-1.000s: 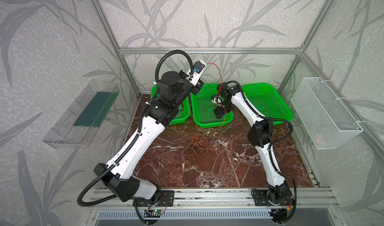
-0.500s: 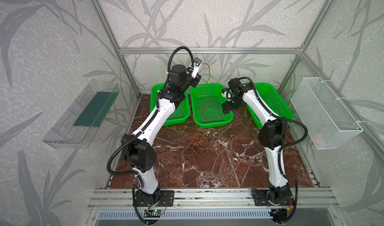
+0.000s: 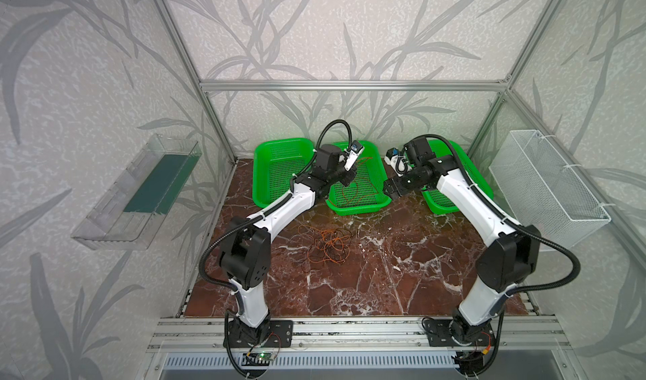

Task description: Untangle the cables

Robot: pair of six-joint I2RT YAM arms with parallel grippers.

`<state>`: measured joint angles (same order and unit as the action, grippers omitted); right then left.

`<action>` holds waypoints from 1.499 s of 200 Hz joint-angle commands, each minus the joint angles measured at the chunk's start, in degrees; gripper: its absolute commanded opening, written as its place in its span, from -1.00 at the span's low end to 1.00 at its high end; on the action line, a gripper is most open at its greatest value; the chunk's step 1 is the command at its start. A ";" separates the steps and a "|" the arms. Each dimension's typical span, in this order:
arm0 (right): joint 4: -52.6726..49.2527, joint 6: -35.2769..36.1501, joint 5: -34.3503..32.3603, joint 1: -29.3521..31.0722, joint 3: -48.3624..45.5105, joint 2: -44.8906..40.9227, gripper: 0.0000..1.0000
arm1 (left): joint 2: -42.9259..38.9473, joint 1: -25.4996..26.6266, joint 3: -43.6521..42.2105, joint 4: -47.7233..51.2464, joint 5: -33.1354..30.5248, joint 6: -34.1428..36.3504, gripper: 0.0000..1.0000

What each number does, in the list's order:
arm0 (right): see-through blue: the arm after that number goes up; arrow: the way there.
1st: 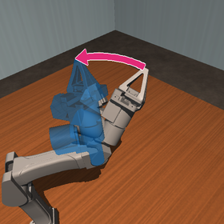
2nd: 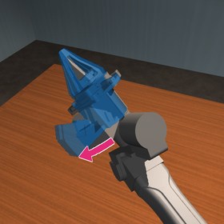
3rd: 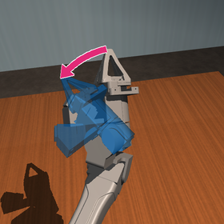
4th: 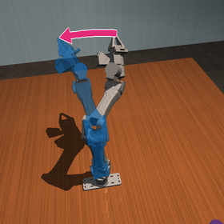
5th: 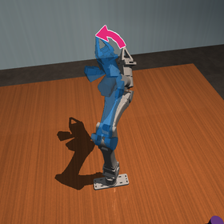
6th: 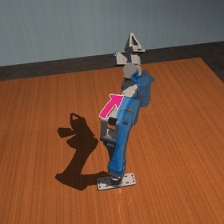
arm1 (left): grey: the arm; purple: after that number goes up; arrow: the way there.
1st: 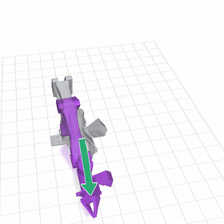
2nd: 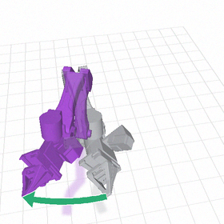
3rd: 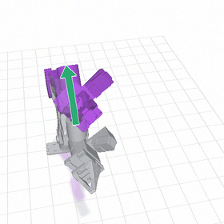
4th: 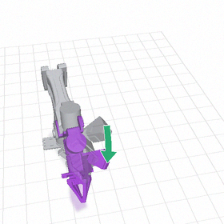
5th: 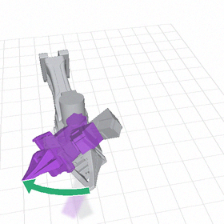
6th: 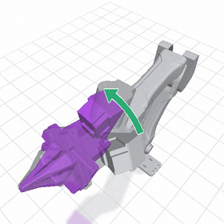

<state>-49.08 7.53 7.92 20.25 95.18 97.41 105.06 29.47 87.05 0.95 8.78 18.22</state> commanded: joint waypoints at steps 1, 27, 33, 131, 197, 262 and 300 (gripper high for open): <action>5.65 -0.32 2.05 0.27 -4.59 -5.04 0.74 | 0.23 -0.30 -1.21 1.73 -2.73 -1.65 0.44; 5.75 2.80 5.10 1.88 -9.29 -8.65 0.55 | -5.22 -0.22 -3.34 0.34 -3.89 -1.92 0.99; 6.15 3.49 6.39 2.67 -10.57 -9.74 0.50 | -6.69 -0.22 -3.82 0.98 -4.23 -1.73 0.99; 21.12 -0.21 13.86 18.89 -28.68 -15.65 0.15 | -20.68 -3.03 -13.05 8.93 -1.86 -4.07 0.99; 21.75 -4.37 18.59 25.14 -26.19 -0.18 0.08 | -41.48 -7.03 -33.59 10.98 -5.72 -6.16 0.84; 17.17 -2.64 17.54 26.38 -19.70 11.70 -0.24 | -51.46 -8.64 -40.28 16.65 -7.69 -4.77 0.75; 16.91 -1.44 17.89 26.42 -19.79 8.81 -0.85 | -53.40 -8.64 -42.41 16.15 -4.27 -3.36 0.64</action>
<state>-30.46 5.13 26.00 46.46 74.89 108.92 53.34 21.21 45.65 16.27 2.26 13.56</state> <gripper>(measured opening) 0.118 0.850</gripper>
